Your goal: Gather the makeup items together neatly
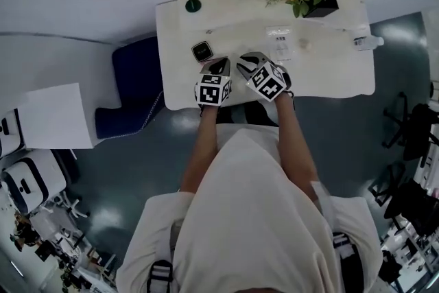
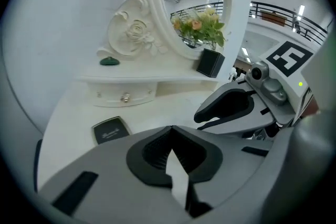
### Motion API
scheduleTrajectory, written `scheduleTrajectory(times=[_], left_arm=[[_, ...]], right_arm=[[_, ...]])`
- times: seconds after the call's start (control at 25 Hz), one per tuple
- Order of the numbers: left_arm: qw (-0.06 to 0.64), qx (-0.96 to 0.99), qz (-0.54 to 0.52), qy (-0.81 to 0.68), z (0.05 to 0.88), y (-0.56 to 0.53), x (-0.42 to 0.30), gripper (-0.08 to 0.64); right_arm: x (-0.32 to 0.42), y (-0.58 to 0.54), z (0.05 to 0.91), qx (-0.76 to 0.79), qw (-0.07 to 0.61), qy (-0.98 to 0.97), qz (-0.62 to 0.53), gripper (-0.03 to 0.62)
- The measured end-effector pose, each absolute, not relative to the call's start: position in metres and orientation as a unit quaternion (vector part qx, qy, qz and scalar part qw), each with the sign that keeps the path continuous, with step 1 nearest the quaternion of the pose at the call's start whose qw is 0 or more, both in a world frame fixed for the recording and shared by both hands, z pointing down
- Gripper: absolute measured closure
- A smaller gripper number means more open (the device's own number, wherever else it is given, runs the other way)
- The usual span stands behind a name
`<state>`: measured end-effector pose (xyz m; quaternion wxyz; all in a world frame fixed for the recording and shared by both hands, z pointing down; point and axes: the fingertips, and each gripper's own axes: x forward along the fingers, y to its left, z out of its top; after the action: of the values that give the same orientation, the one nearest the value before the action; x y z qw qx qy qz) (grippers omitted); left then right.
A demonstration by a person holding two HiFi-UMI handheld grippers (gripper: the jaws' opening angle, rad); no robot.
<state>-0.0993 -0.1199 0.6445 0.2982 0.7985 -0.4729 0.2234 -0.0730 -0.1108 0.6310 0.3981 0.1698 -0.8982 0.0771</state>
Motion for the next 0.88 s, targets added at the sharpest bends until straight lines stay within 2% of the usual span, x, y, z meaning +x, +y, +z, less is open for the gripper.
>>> scheduleTrajectory(times=[0.36, 0.88], left_arm=[[0.304, 0.75, 0.202, -0.552, 0.628, -0.102, -0.192, 0.546], [0.332, 0.709, 0.165, -0.6, 0.644, -0.09, -0.218, 0.546]], right_arm=[[-0.137, -0.106, 0.655, 0.076, 0.438, -0.895, 0.032, 0.472], [-0.162, -0.108, 0.688, -0.003, 0.484, -0.875, -0.012, 0.463]])
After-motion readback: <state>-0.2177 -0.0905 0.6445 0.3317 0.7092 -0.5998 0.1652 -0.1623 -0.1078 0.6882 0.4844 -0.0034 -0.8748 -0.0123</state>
